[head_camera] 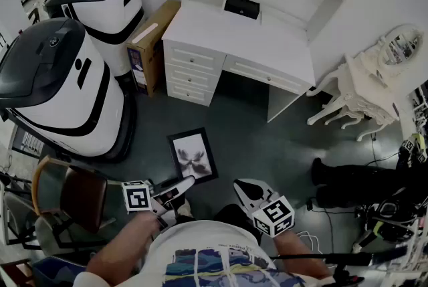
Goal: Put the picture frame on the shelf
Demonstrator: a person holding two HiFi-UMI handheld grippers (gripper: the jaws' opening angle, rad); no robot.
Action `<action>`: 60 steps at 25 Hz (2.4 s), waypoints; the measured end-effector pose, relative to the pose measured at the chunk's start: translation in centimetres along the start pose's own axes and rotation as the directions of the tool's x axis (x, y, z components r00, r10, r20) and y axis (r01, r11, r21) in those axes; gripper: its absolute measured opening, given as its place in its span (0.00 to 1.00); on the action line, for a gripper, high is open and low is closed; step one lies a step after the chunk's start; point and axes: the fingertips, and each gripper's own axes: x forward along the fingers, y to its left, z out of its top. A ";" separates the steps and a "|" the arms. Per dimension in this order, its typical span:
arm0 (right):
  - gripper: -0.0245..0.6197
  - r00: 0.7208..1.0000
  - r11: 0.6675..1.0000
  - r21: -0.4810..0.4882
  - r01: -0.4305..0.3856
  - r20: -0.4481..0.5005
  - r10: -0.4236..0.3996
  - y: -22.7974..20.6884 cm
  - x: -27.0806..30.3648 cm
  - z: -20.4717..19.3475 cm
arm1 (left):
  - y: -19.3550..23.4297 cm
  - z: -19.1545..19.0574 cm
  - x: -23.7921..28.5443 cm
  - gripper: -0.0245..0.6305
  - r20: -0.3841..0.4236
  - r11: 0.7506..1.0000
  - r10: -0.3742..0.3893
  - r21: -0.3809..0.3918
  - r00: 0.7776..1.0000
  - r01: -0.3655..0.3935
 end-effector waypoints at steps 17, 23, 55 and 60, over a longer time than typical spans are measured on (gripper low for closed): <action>0.08 0.999 0.999 -0.028 -0.043 0.029 0.044 -8.9 6.5 4.3 | 4.1 7.5 5.2 0.15 0.020 0.998 0.053 -0.015 0.998 -0.053; 0.08 0.994 0.993 -0.086 -0.085 0.059 0.090 -17.5 9.5 9.0 | 5.2 13.6 11.9 0.15 0.046 0.997 0.076 0.004 0.996 -0.076; 0.08 0.998 0.999 0.020 0.047 0.038 -0.048 -33.6 30.5 24.0 | 17.3 45.3 22.6 0.15 -0.066 1.000 0.018 -0.012 0.998 -0.019; 0.08 0.996 0.996 0.037 0.086 0.028 -0.087 -34.6 33.1 26.0 | 20.2 50.8 24.2 0.15 -0.065 0.998 0.010 -0.061 0.998 -0.014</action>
